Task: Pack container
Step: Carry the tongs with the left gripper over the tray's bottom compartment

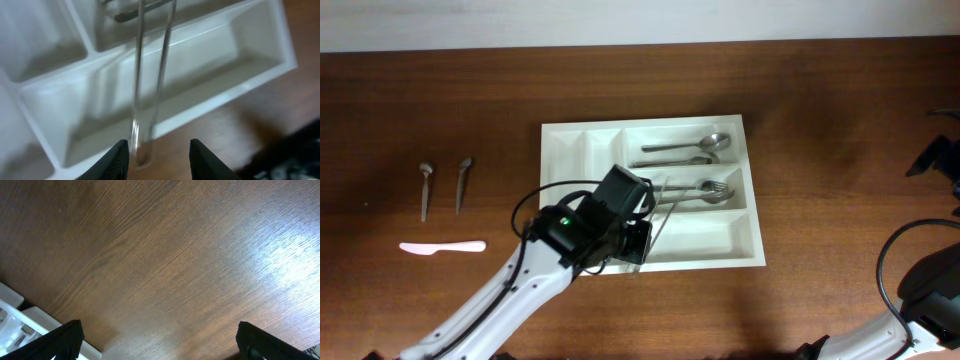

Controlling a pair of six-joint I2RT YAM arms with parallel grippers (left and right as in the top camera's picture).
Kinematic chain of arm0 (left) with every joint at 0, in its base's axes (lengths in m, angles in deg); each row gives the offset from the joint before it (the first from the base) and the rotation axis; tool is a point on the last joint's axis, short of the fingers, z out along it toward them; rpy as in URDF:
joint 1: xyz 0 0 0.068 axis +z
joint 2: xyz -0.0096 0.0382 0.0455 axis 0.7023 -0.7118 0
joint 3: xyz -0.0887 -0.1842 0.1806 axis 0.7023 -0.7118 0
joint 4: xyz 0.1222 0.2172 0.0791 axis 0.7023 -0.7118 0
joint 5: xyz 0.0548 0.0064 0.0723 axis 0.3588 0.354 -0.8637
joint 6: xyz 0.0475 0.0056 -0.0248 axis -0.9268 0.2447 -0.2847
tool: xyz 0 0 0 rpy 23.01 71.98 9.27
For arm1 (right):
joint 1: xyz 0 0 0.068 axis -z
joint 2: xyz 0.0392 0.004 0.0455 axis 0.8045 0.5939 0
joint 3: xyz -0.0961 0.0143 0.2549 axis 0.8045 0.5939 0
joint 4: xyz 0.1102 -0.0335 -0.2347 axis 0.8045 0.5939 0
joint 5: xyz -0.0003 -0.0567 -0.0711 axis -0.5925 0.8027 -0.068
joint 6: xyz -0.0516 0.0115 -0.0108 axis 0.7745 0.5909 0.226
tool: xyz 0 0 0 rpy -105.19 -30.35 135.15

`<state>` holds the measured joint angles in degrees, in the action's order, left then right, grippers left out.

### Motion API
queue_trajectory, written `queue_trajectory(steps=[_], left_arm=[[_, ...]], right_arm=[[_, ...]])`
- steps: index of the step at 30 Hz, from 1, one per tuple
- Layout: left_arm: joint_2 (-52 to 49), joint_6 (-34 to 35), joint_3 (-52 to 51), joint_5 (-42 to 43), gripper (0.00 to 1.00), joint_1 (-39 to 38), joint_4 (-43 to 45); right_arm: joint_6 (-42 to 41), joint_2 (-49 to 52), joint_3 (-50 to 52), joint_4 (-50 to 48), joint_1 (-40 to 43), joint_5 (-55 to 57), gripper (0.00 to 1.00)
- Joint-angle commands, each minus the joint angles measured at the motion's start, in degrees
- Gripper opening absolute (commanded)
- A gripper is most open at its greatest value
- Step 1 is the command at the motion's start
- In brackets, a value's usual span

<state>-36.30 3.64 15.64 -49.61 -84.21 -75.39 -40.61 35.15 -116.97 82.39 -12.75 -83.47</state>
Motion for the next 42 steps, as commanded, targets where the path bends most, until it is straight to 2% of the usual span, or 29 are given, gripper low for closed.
queue_trajectory(steps=[1,3,4,8,9,11,15,16,20,22,24,26,30,34,42], left_arm=[[-2.1,-5.9,0.9,-3.1,0.40,-0.2,0.6],[-3.1,-8.0,0.9,-4.4,0.31,-0.2,1.4],[-3.4,-8.4,0.9,-5.1,0.30,-0.2,1.9],[-4.4,-8.8,0.9,-7.3,0.30,-0.1,4.1],[-4.4,-8.7,0.9,-7.3,0.33,-0.1,4.6],[-4.4,-8.7,0.9,-7.3,0.45,-0.1,5.5],[-4.4,-8.7,0.9,-7.3,0.95,-0.1,8.1],[-4.4,-8.6,0.9,-7.2,0.99,-0.1,9.1],[-4.4,-6.4,1.7,-1.0,0.99,-0.1,13.0],[-4.4,-10.1,2.8,3.5,0.99,-0.1,13.4],[-4.4,-16.7,3.6,5.6,0.99,-0.2,12.5],[-4.4,-21.5,3.9,2.9,0.99,-0.2,11.1],[-4.4,-21.5,3.9,-6.3,0.99,0.2,8.5],[-5.5,-17.4,3.9,-5.3,0.99,0.5,5.4],[-9.5,-17.4,3.9,-3.4,0.99,0.5,5.5]], right_arm=[[0.5,0.3,0.2,-0.1,-0.3,-0.3,0.99],[0.5,0.3,0.2,-0.1,-0.3,-0.3,0.99],[0.5,0.3,0.2,-0.1,-0.3,-0.3,0.99],[0.5,0.3,0.2,-0.1,-0.3,-0.3,0.99],[0.5,0.3,0.2,-0.1,-0.3,-0.3,0.99],[0.5,0.3,0.2,-0.1,-0.3,-0.3,0.99],[0.5,0.3,0.2,-0.1,-0.3,-0.3,0.99],[0.5,0.3,0.2,-0.1,-0.3,-0.3,0.99],[0.5,0.3,0.2,-0.1,-0.3,-0.3,0.99],[0.5,0.3,0.2,-0.1,-0.3,-0.3,0.99],[0.5,0.3,0.2,-0.1,-0.3,-0.3,0.99],[0.5,0.3,0.2,-0.1,-0.3,-0.3,0.99],[0.5,0.3,0.2,-0.1,-0.3,-0.3,0.99],[0.5,0.3,0.2,-0.1,-0.3,-0.3,0.99],[0.5,0.3,0.2,-0.1,-0.3,-0.3,0.99]])
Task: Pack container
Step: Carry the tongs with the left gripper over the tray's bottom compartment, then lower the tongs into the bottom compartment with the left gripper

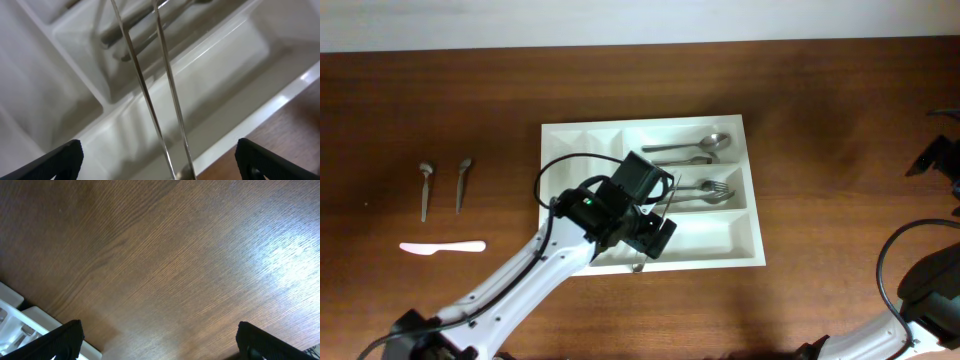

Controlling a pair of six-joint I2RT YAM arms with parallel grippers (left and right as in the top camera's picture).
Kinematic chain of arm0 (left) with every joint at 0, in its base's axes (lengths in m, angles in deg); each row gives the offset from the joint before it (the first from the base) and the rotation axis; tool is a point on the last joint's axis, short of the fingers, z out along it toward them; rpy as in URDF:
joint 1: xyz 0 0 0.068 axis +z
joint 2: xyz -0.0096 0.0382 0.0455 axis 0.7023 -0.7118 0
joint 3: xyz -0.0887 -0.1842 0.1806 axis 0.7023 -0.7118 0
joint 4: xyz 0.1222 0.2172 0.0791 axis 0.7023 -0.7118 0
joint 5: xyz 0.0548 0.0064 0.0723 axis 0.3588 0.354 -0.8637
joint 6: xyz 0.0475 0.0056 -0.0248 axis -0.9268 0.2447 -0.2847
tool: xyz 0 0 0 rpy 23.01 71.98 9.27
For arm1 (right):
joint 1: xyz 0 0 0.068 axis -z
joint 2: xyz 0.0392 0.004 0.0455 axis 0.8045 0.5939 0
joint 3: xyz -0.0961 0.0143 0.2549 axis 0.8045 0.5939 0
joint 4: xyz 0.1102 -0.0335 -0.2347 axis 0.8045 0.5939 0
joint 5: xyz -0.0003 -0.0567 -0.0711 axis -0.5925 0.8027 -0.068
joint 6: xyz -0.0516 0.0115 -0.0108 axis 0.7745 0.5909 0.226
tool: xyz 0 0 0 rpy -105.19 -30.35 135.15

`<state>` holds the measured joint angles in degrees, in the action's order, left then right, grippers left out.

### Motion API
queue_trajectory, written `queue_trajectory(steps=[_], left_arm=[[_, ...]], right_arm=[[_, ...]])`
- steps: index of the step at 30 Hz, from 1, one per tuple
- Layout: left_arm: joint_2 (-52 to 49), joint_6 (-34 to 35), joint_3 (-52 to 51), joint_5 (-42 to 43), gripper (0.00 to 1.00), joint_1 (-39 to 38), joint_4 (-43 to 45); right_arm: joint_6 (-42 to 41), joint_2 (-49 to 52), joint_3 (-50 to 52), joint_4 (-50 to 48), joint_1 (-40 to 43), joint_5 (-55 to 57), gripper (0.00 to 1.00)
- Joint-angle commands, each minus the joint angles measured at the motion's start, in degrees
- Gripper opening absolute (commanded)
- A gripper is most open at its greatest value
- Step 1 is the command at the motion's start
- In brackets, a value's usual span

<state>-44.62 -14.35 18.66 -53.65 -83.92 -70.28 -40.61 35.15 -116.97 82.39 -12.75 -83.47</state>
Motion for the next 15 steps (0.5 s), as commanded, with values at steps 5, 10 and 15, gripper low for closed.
queue_trajectory(steps=[5,10,15], left_arm=[[-3.6,1.6,0.9,0.6,0.99,0.2,-0.7],[-5.2,2.8,0.9,1.9,0.99,0.2,-0.3],[-5.3,2.8,0.9,1.9,0.99,0.2,-0.9]], right_arm=[[0.5,0.3,0.2,-0.1,-0.3,-0.3,0.99],[0.5,0.3,0.2,-0.1,-0.3,-0.3,0.99],[0.5,0.3,0.2,-0.1,-0.3,-0.3,0.99]])
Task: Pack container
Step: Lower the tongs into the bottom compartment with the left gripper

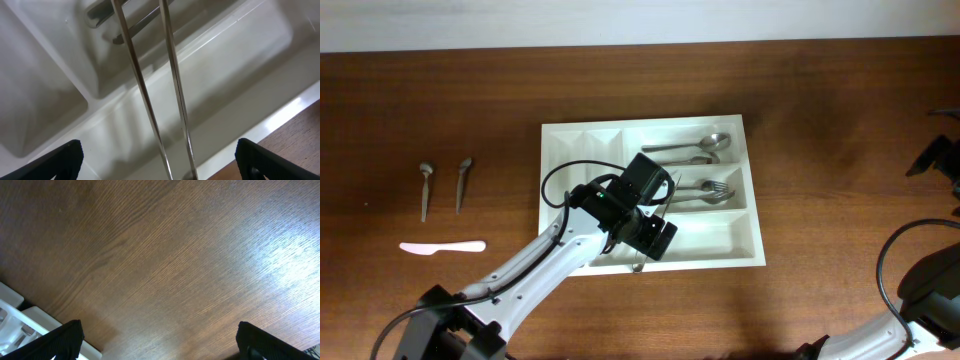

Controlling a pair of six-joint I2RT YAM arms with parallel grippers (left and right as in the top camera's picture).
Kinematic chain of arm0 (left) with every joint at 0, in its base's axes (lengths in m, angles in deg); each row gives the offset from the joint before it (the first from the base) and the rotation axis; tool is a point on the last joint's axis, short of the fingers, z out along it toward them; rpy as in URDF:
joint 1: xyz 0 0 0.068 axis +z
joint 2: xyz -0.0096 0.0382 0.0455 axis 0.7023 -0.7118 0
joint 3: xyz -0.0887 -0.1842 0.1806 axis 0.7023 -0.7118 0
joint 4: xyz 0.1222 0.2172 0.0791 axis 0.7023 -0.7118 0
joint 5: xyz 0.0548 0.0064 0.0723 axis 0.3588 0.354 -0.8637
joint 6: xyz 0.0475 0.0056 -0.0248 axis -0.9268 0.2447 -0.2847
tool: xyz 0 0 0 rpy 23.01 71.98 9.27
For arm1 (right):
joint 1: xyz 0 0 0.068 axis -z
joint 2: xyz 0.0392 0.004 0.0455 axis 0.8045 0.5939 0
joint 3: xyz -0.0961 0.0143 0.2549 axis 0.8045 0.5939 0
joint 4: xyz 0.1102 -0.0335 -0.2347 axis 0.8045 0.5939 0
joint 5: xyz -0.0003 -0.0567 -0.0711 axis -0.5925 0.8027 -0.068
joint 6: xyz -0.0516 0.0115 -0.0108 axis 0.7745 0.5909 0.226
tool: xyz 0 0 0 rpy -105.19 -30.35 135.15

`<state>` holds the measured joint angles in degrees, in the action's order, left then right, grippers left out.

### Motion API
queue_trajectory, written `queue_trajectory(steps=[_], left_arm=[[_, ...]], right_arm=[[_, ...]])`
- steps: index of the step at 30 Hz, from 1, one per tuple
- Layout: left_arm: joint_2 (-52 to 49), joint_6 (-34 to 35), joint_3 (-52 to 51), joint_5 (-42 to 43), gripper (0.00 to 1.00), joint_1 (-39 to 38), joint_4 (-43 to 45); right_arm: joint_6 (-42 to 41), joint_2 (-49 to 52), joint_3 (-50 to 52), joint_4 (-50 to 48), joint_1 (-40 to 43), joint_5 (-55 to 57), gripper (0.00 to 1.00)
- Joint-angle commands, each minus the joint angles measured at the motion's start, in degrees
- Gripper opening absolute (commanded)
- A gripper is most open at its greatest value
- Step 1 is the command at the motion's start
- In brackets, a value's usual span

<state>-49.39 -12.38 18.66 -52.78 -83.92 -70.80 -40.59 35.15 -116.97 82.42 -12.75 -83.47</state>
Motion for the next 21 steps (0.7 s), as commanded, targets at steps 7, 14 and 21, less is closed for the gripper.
queue_trajectory(steps=[7,14,21], left_arm=[[-2.9,0.7,0.9,1.8,0.99,-1.1,-1.9],[-4.6,0.8,0.9,2.3,0.99,-3.7,-1.7],[-4.6,3.7,0.9,-0.7,0.99,-3.7,-1.8]], right_arm=[[0.4,0.3,0.2,-0.2,-0.3,-0.3,0.99],[0.4,0.3,0.2,-0.2,-0.3,-0.3,0.99],[0.4,0.3,0.2,-0.2,-0.3,-0.3,0.99]])
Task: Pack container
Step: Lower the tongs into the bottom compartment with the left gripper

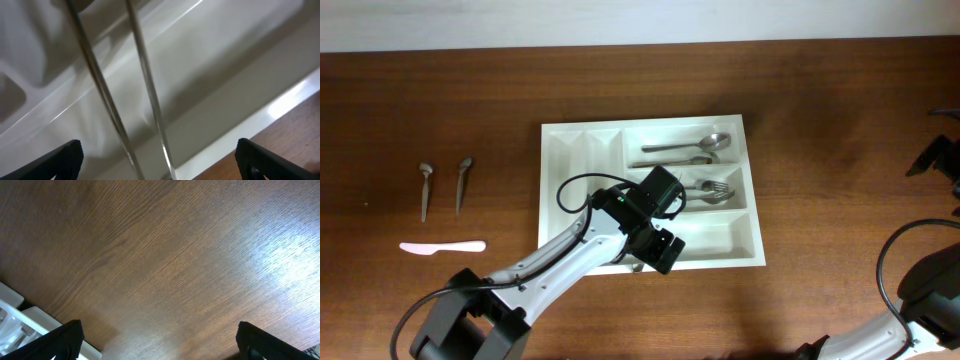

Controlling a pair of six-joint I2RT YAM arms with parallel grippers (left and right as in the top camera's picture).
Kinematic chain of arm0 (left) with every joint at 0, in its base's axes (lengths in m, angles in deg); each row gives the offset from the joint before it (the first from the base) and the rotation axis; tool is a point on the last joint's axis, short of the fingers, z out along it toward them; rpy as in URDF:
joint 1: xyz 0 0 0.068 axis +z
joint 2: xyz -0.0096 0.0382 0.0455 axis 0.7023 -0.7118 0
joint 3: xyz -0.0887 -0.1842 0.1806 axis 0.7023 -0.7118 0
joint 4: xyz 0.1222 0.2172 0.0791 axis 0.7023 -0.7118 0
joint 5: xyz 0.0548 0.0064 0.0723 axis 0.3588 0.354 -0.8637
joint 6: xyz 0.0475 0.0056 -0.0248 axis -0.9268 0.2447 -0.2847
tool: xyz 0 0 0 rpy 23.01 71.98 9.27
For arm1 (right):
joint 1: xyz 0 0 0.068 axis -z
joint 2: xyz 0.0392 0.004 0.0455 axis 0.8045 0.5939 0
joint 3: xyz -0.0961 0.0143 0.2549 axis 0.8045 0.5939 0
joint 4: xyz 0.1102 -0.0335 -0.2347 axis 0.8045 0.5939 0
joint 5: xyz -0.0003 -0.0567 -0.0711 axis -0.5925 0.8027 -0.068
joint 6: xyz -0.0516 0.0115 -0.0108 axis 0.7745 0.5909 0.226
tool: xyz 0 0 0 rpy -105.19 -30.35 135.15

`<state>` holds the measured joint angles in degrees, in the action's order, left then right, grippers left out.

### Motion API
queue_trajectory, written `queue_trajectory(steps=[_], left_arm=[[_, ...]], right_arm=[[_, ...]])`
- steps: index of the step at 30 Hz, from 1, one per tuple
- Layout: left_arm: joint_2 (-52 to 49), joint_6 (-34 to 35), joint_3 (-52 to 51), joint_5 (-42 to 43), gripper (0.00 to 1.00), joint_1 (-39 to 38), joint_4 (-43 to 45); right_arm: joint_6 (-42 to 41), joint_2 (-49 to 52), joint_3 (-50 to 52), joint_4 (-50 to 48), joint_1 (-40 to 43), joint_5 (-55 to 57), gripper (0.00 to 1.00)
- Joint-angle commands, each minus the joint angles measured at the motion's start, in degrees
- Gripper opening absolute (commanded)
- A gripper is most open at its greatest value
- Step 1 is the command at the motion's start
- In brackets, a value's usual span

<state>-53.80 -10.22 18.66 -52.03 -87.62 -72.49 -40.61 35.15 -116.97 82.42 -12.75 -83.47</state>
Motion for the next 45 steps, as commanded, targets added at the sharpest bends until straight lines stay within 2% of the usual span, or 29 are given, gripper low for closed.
queue_trajectory(steps=[1,23,26,29,35,39,45], left_arm=[[-0.4,1.6,0.9,-1.5,0.99,0.0,-0.1],[-3.7,1.5,1.0,-1.9,0.99,0.0,3.7],[-3.7,1.5,1.2,-1.9,0.94,0.0,3.7],[-3.7,1.5,1.6,-1.9,0.81,0.0,3.7],[-3.7,1.5,2.6,-3.5,0.64,0.0,3.7],[-3.7,1.5,2.7,-6.2,0.31,0.0,3.7],[-3.7,1.5,2.7,-6.2,0.30,0.0,3.7]], right_arm=[[0.5,0.3,0.2,-0.2,-0.3,-0.3,0.99],[0.5,0.3,0.2,-0.2,-0.3,-0.3,0.99],[0.5,0.3,0.2,-0.2,-0.3,-0.3,0.99],[0.5,0.3,0.2,-0.2,-0.3,-0.3,0.99],[0.5,0.3,0.2,-0.2,-0.3,-0.3,0.99],[0.5,0.3,0.2,-0.2,-0.3,-0.3,0.99],[0.5,0.3,0.2,-0.2,-0.3,-0.3,0.99]])
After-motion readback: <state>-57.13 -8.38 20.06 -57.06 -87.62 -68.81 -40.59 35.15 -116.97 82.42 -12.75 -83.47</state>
